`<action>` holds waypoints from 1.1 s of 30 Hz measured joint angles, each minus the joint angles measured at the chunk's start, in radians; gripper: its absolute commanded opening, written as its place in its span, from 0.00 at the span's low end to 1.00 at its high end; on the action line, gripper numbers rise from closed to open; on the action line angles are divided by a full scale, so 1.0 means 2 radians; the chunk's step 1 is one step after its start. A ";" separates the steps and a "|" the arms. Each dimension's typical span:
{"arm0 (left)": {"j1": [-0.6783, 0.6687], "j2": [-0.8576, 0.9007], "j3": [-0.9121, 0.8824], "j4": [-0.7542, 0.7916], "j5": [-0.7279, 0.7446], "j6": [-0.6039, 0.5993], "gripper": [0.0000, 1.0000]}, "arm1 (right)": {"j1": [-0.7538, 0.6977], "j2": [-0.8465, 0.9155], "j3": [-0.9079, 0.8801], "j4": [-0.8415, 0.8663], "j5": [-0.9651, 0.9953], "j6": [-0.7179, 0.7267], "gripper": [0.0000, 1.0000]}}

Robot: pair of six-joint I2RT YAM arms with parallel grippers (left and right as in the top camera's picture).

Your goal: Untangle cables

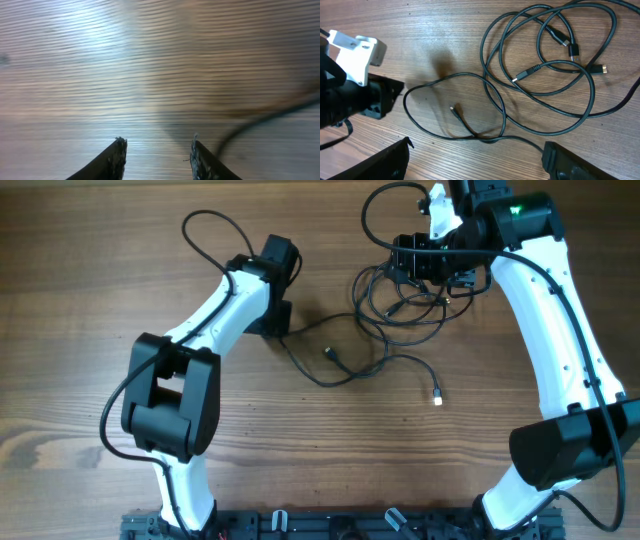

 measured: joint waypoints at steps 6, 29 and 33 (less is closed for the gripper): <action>0.058 0.000 0.000 -0.006 -0.008 -0.009 0.34 | 0.006 0.000 0.000 0.004 -0.015 -0.002 0.87; 0.209 -0.073 0.029 0.006 0.213 -0.093 0.90 | 0.224 0.190 0.000 0.089 -0.101 -0.114 0.54; 0.209 -0.073 0.029 0.006 0.214 -0.094 0.93 | 0.231 0.220 0.000 0.130 -0.098 -0.088 0.47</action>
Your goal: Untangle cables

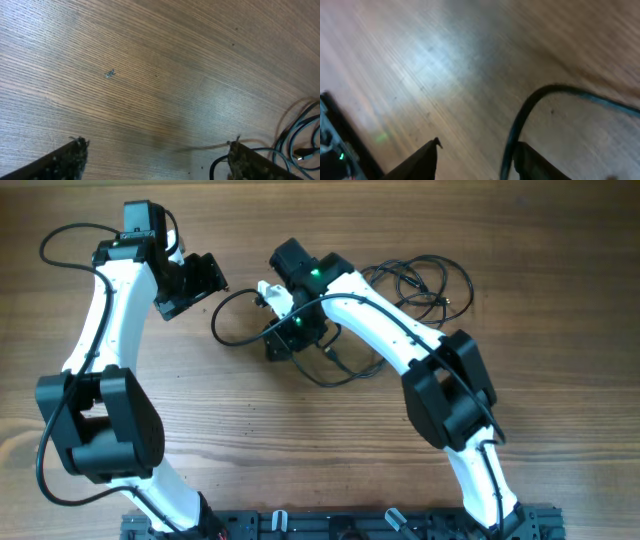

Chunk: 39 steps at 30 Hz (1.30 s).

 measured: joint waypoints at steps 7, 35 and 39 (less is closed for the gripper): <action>0.002 0.000 0.000 0.008 0.000 0.000 0.96 | 0.000 0.006 0.000 0.015 0.014 0.031 0.04; 0.041 0.000 0.000 0.015 -0.002 0.000 1.00 | -0.126 -0.428 0.031 0.001 0.126 0.121 0.04; 0.041 0.000 0.000 0.015 -0.002 0.000 1.00 | -0.238 -0.425 0.091 0.011 0.153 0.129 0.04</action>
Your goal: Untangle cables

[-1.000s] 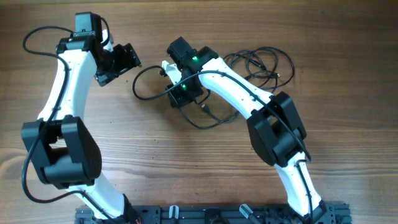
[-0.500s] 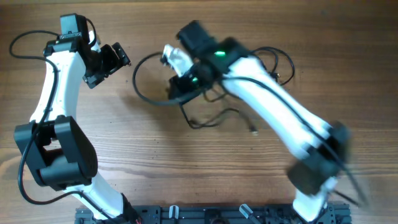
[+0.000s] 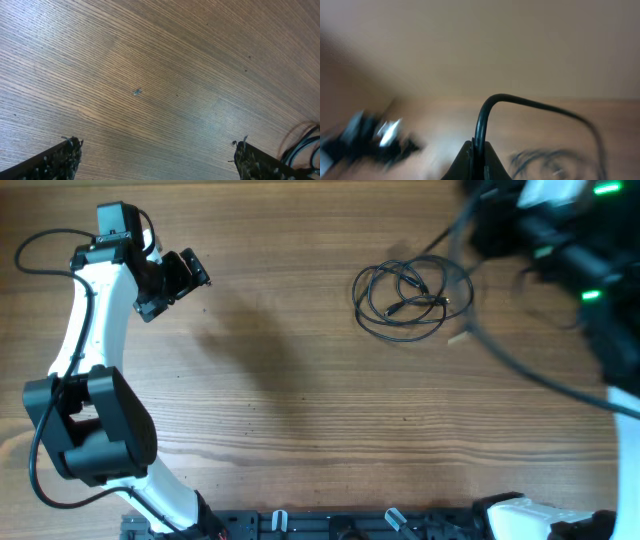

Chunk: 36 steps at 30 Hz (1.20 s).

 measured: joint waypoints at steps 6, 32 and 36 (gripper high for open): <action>0.000 0.000 0.000 -0.006 0.000 0.000 1.00 | -0.190 0.053 0.038 0.070 0.024 0.000 0.04; 0.000 0.000 0.000 -0.023 0.016 0.000 1.00 | -0.404 0.391 0.031 0.092 0.053 0.002 1.00; 0.000 0.000 0.000 -0.023 0.016 0.000 1.00 | -0.403 0.393 0.031 0.084 0.039 0.002 1.00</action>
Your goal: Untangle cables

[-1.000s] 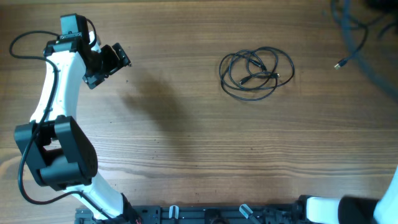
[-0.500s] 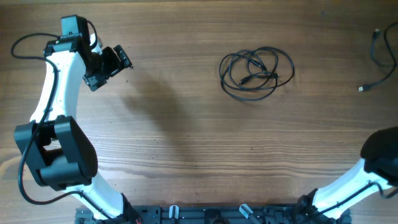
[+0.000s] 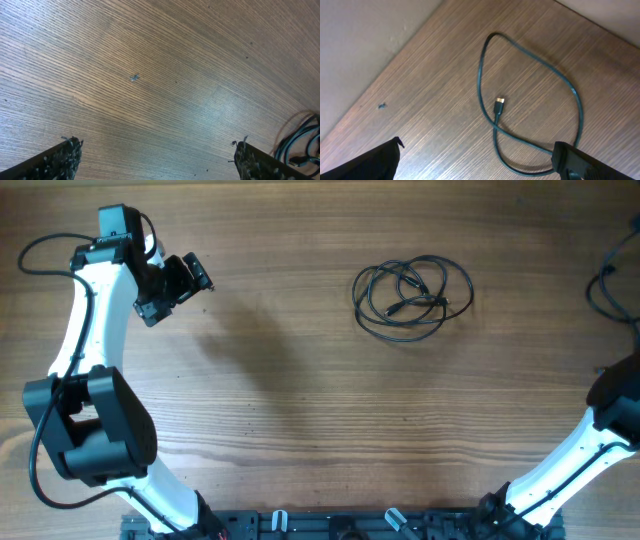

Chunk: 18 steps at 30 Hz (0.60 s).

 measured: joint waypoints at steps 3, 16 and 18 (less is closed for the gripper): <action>0.000 0.000 0.000 0.000 0.000 0.000 1.00 | 0.000 -0.003 0.000 -0.020 -0.012 0.000 1.00; -0.001 0.000 0.000 0.001 0.000 -0.022 0.83 | 0.034 -0.207 0.000 -0.124 -0.088 -0.038 1.00; -0.005 0.000 0.000 -0.001 0.002 -0.032 0.79 | 0.036 -0.211 0.001 -0.148 -0.118 -0.047 1.00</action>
